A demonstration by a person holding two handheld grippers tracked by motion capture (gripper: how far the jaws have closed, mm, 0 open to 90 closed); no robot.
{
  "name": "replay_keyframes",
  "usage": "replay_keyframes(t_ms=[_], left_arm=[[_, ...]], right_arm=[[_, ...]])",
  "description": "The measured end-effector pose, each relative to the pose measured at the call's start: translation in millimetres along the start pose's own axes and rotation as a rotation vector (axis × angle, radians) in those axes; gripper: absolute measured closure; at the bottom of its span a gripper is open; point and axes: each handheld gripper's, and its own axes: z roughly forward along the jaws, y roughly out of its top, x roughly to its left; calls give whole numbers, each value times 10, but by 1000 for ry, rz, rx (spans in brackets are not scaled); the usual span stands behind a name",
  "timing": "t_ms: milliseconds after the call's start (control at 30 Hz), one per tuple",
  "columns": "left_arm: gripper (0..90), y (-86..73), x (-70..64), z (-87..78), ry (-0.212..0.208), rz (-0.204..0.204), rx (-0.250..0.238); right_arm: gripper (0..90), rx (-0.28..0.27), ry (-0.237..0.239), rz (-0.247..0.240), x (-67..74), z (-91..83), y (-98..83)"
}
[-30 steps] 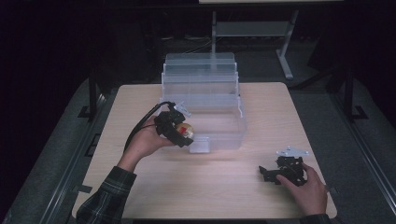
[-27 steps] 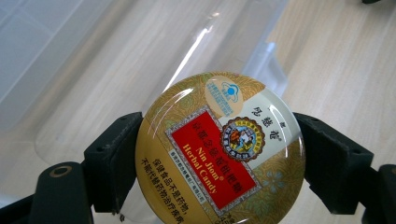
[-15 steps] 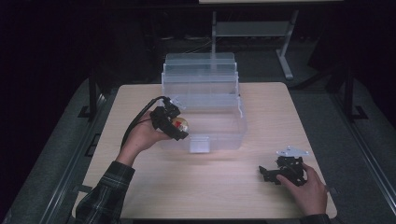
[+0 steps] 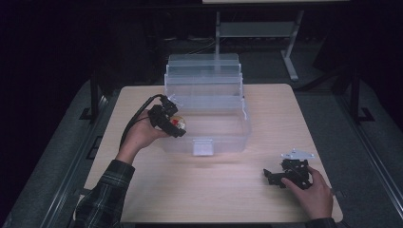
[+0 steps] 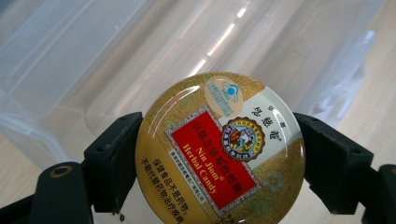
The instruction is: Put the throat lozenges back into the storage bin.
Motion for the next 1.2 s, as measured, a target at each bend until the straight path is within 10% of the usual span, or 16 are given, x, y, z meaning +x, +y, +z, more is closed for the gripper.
replay_keyframes(t_ms=[1200], left_arm=[[190, -100, 232, 103, 26, -39, 35]], right_arm=[[0, 0, 0, 0, 0, 0, 0]])
